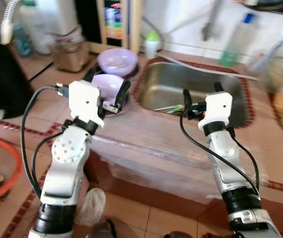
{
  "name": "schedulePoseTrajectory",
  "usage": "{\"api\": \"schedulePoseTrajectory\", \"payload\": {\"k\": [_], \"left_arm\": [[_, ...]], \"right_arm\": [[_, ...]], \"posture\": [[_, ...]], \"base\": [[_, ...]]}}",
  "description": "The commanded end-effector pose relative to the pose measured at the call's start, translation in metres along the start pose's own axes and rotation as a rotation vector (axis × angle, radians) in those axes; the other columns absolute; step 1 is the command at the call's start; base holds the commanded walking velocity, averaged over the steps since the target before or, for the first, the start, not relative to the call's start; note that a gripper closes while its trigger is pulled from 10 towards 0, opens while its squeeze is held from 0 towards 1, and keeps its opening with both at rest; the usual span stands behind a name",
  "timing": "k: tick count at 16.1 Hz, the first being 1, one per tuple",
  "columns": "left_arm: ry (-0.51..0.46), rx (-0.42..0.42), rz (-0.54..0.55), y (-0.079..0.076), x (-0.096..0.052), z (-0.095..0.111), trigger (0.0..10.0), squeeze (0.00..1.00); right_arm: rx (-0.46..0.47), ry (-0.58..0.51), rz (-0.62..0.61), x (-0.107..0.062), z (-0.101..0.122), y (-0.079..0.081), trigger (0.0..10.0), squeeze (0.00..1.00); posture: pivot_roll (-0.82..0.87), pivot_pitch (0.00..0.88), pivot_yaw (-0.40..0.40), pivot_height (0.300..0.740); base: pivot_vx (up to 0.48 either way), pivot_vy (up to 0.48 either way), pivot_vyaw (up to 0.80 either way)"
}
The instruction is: Kitchen organization
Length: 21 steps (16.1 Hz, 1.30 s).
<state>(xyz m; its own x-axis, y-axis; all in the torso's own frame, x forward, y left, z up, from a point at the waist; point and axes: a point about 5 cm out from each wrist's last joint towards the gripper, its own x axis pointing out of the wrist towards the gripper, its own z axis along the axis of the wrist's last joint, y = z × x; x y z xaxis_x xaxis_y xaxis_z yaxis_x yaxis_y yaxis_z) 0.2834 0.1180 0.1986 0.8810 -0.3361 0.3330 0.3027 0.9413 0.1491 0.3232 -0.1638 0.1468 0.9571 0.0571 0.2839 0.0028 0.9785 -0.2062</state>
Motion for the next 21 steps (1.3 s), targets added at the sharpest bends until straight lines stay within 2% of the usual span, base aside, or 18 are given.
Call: {"api": "schedulePoseTrajectory", "payload": {"k": [1,4,6,7,8,9,11,12,14,18,20,21], "left_arm": [[-0.007,-0.006,0.010,-0.001,-0.001,0.003,10.0,0.00],[-0.031,0.007,0.039,0.001,0.000,0.008,10.0,0.00],[-0.044,0.065,0.109,0.009,-0.002,0.014,10.0,0.00],[-0.033,0.054,0.129,0.011,-0.006,0.014,10.0,0.00],[0.015,0.044,0.172,0.013,-0.017,0.002,10.0,0.00],[0.015,0.044,0.172,0.013,-0.017,0.002,10.0,0.00],[0.080,0.072,0.248,0.017,-0.033,-0.015,10.0,0.00],[0.099,0.106,0.264,0.019,-0.038,-0.019,10.0,0.00],[0.118,0.091,0.265,0.020,-0.046,-0.021,10.0,0.00],[0.109,0.056,0.238,0.017,-0.044,-0.021,10.0,0.00],[0.087,0.053,0.215,0.017,-0.038,-0.018,10.0,0.00],[0.076,0.055,0.203,0.016,-0.035,-0.016,10.0,0.00]], "right_arm": [[0.029,-0.008,-0.063,0.001,0.005,-0.007,10.0,0.00],[0.084,0.001,-0.019,-0.003,0.007,0.003,10.0,0.00],[0.074,-0.008,0.027,-0.004,0.013,0.008,10.0,0.00],[0.077,-0.028,0.020,-0.003,0.018,0.009,10.0,0.00],[0.094,0.000,-0.007,-0.005,0.015,0.012,10.0,0.00],[0.094,0.000,-0.007,-0.005,0.015,0.012,10.0,0.00],[0.124,0.029,-0.014,-0.011,0.009,0.017,10.0,0.00],[0.143,0.041,-0.018,-0.012,0.007,0.017,10.0,0.00],[0.159,0.033,-0.008,-0.012,0.010,0.017,10.0,0.00],[0.172,0.044,-0.019,-0.005,0.010,0.014,10.0,0.00],[0.084,0.055,0.019,-0.001,0.012,0.027,10.0,0.00],[0.151,0.044,0.105,-0.002,0.017,0.037,10.0,0.00]], "posture": [[0.02,0.000,0.015,0.740],[0.02,0.000,0.028,0.740],[0.02,0.000,0.042,0.740],[0.02,0.010,0.040,0.740],[0.02,0.009,0.029,0.740],[0.02,0.009,0.029,0.740],[0.04,0.000,0.007,0.740],[0.04,0.000,0.006,0.740],[0.04,0.000,0.017,0.740],[0.04,0.000,0.017,0.740],[0.03,0.000,0.031,0.740],[0.04,0.000,0.033,0.740]], "base": [[0.000,-0.480,0.00],[0.000,-0.160,0.00],[0.000,0.000,0.00],[0.000,0.000,0.00],[0.000,0.000,0.79],[0.000,0.000,0.79],[0.000,0.000,0.79],[0.000,0.000,0.79],[0.000,0.000,0.00],[0.000,0.000,0.00],[0.000,0.000,0.00],[0.000,0.000,0.00]]}}
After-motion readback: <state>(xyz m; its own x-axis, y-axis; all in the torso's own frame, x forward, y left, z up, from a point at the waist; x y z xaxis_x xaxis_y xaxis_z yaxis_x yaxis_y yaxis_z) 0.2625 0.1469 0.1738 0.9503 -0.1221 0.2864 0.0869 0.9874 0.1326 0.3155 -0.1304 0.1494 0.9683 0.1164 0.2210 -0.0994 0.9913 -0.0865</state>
